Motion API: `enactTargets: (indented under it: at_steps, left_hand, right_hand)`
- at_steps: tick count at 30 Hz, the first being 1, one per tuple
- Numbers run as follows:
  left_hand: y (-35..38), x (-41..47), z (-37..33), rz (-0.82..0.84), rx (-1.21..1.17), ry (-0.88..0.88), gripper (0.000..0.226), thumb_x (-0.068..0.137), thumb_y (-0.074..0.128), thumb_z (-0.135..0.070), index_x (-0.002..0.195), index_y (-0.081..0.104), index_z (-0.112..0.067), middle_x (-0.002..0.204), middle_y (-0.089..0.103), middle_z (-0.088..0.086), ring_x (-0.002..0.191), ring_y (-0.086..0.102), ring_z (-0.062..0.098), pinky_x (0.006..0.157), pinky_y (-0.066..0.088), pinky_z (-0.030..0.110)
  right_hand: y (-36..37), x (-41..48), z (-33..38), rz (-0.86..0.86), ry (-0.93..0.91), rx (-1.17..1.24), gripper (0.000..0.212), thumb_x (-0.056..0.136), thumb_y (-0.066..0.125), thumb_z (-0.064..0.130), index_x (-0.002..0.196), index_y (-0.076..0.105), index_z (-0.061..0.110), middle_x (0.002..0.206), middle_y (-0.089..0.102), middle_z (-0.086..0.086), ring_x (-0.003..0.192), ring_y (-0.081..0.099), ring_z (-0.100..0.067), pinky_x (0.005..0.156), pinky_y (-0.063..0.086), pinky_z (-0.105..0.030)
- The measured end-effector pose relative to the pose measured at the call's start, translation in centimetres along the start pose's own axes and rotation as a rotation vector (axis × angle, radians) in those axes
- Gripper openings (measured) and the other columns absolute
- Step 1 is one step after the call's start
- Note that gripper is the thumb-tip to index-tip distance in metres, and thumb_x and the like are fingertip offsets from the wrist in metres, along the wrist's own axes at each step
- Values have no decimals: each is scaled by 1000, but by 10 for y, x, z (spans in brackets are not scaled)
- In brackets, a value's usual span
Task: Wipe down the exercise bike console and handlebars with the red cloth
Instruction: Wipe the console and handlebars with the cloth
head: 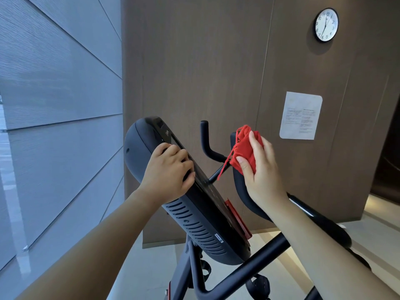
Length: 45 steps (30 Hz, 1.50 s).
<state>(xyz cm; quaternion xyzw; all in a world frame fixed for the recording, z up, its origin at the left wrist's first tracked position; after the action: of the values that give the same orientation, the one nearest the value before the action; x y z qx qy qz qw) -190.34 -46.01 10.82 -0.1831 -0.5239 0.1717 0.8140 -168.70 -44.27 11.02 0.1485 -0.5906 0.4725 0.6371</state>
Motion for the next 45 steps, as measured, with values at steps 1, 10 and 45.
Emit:
enactTargets:
  at_steps: [1, 10, 45]
  left_hand:
    - [0, 0, 0, 3, -1, 1, 32, 86, 43, -38, 74, 68, -22, 73, 57, -5, 75, 49, 19, 87, 32, 34]
    - [1, 0, 1, 1, -12, 0, 31, 86, 43, -38, 74, 68, -24, 74, 57, -6, 75, 49, 18, 89, 31, 33]
    - [5, 0, 0, -20, -21, 0, 30, 85, 44, -37, 74, 68, -24, 74, 59, -6, 76, 50, 19, 87, 32, 35]
  right_hand:
    - [-1, -3, -2, -5, 10, 8, 56, 91, 45, 32, 142, 31, 13, 141, 35, -11, 121, 31, -6, 92, 18, 6]
    - [-23, 49, 17, 54, -102, -71, 47, 92, 53, 19, 137, 41, 13, 141, 37, -8, 128, 32, -13, 108, 24, -20]
    - [16, -30, -4, -47, 143, -53, 70, 88, 37, 48, 145, 21, 11, 141, 35, -11, 127, 38, -23, 98, 31, -23]
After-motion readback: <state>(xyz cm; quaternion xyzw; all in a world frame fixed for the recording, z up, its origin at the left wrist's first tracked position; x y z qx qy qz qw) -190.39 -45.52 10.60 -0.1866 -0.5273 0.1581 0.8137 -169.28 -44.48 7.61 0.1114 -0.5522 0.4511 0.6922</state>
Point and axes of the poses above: each hand's wrist, its own x-axis towards the middle knuckle, its own y-axis out of the palm, z = x × y, the point moved 1 cm from there along x, towards the middle knuckle
